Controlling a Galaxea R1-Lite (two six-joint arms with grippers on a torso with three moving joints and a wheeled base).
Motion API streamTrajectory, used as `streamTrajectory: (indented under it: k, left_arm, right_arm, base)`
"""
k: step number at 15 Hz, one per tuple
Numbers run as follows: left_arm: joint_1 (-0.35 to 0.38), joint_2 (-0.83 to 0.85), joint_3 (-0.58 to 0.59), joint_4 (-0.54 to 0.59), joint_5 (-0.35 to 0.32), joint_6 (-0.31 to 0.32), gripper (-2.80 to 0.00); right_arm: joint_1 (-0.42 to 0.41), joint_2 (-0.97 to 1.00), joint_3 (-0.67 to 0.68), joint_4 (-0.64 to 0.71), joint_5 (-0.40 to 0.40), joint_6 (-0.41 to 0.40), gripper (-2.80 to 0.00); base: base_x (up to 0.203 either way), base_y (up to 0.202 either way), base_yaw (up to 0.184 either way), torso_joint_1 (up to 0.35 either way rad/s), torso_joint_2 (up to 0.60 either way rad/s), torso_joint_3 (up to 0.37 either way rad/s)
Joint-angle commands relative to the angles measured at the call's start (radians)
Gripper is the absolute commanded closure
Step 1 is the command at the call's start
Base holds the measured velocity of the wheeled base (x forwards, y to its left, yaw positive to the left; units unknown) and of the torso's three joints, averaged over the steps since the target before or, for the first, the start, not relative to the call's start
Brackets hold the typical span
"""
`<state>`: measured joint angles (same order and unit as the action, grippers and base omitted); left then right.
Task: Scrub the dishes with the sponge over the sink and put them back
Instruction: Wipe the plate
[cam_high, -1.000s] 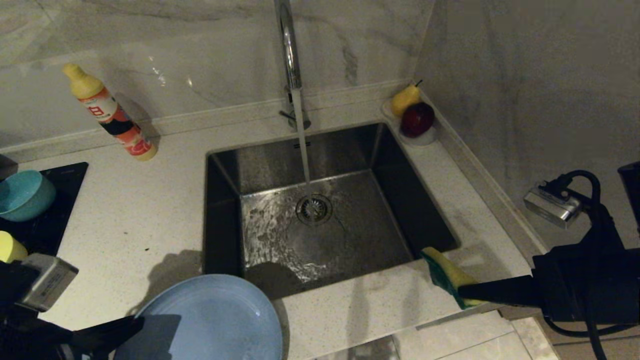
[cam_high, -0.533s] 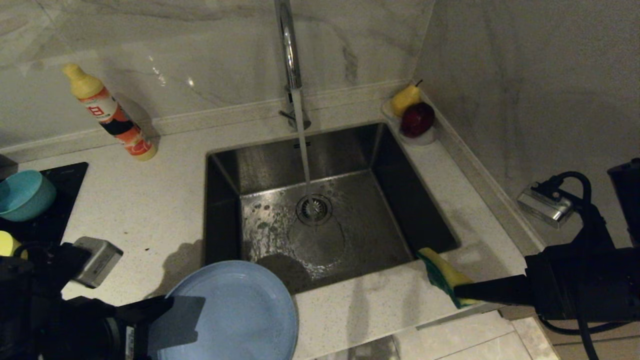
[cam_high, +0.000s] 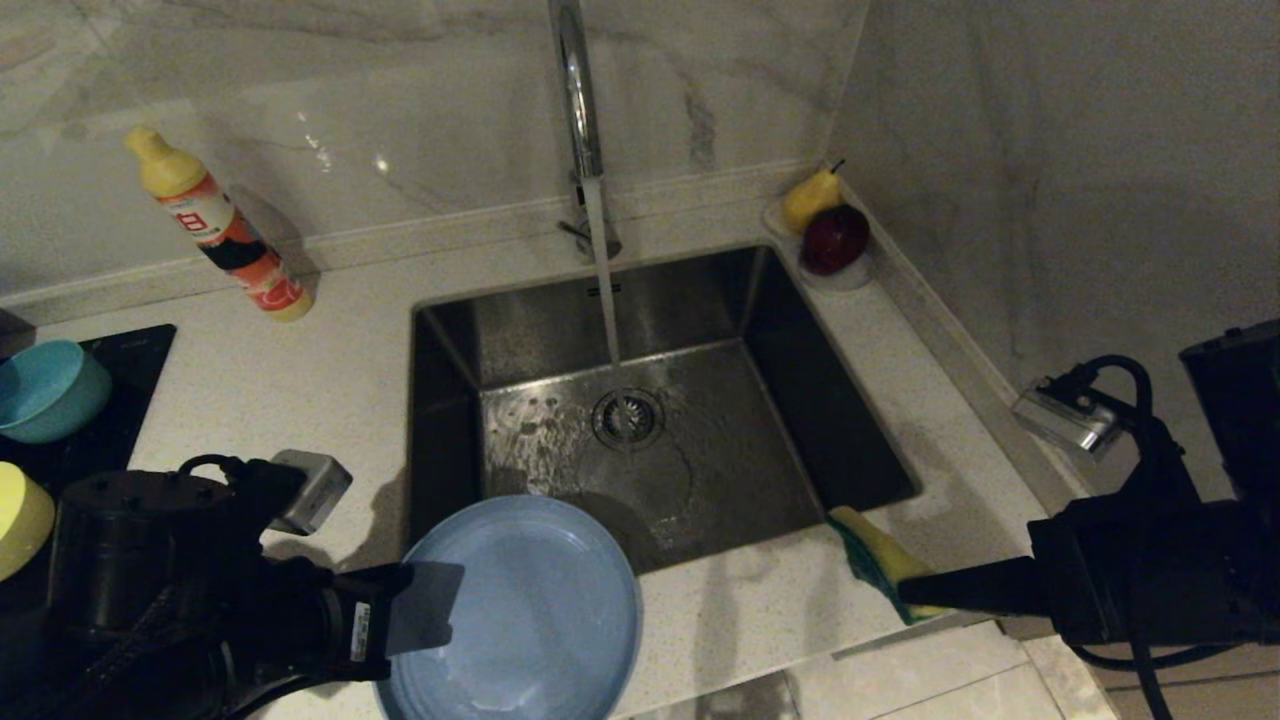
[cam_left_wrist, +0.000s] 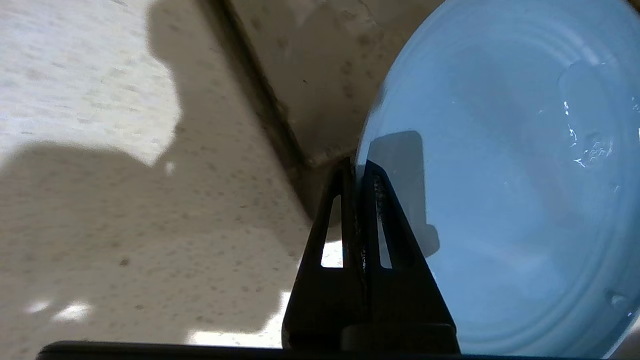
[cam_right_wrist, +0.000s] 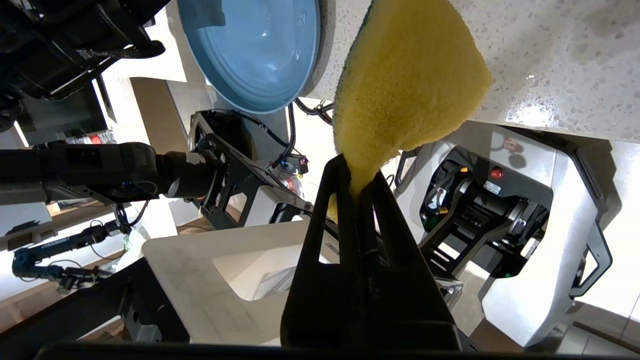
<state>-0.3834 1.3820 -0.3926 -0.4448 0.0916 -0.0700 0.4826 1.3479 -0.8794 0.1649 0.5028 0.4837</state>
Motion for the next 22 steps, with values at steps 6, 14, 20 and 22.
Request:
streamTrajectory:
  k: [6, 14, 20, 22]
  left_arm:
    - [-0.065, 0.025, 0.049, -0.011, 0.007, 0.022, 0.00]
    - [-0.080, 0.193, -0.043, -0.054, 0.085, -0.016, 0.00]
    - [-0.081, 0.281, -0.117, -0.086, 0.148, -0.099, 0.00]
    - [-0.081, 0.276, -0.123, -0.087, 0.148, -0.099, 0.00]
  right_arm:
    - [0.027, -0.016, -0.043, 0.008, 0.010, 0.003, 0.00]
    - [0.207, 0.142, -0.223, 0.015, 0.001, 0.007, 0.00]
    - [0.297, 0.312, -0.328, 0.010, -0.003, 0.006, 0.00]
    - [0.323, 0.346, -0.344, 0.009, -0.005, 0.007, 0.00]
  base:
    - [0.000, 0.000, 0.000, 0.000, 0.00, 0.000]
    - [0.000, 0.000, 0.000, 0.000, 0.00, 0.000]
    - [0.000, 0.000, 0.000, 0.000, 0.00, 0.000]
    - [0.000, 0.000, 0.000, 0.000, 0.00, 0.000]
